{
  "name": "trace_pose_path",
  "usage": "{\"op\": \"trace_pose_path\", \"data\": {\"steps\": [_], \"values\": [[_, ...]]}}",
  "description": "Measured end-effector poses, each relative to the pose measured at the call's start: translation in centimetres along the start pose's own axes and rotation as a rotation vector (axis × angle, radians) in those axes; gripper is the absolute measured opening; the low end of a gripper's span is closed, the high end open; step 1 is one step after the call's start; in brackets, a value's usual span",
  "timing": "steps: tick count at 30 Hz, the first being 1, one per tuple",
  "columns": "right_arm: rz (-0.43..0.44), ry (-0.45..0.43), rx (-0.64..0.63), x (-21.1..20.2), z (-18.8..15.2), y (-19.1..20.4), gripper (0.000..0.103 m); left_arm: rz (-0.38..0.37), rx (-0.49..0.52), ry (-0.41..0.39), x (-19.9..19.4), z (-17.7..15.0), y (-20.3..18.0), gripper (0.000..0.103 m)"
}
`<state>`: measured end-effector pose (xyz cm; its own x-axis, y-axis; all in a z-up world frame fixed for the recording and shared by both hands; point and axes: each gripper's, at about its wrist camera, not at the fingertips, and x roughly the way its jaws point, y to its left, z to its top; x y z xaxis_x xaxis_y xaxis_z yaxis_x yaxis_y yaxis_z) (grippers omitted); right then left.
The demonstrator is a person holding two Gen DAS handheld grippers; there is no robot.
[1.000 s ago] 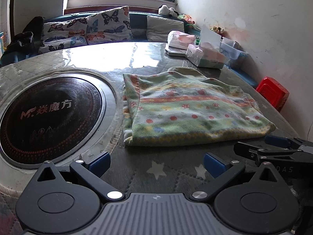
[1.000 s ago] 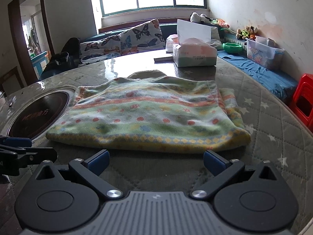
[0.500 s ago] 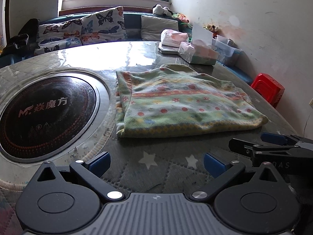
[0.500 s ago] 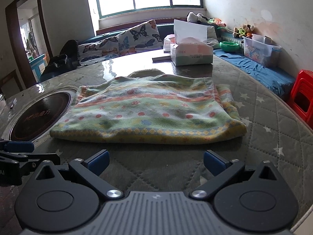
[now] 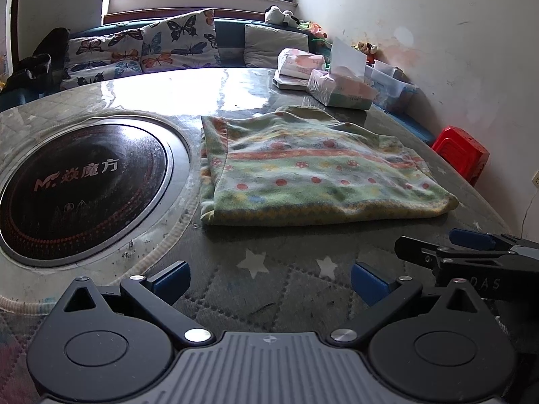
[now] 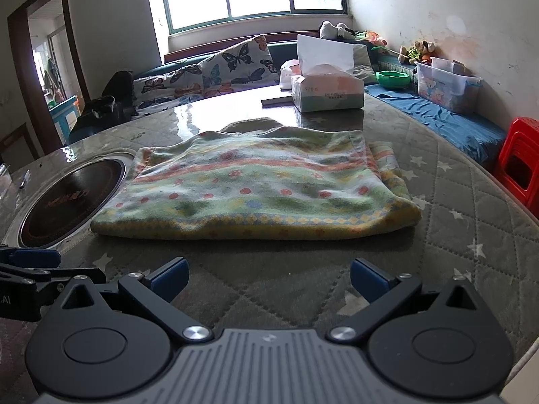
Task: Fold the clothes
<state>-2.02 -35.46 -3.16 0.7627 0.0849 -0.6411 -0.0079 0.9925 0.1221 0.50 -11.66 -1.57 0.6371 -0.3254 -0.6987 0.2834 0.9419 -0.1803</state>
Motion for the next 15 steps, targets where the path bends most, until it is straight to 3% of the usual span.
{"op": "trace_pose_path", "data": {"steps": [15], "values": [[0.010,-0.014,0.004,-0.74,-0.15,0.27,0.103,-0.003,-0.007,-0.005,-0.74,-0.58,0.03,0.103]]}}
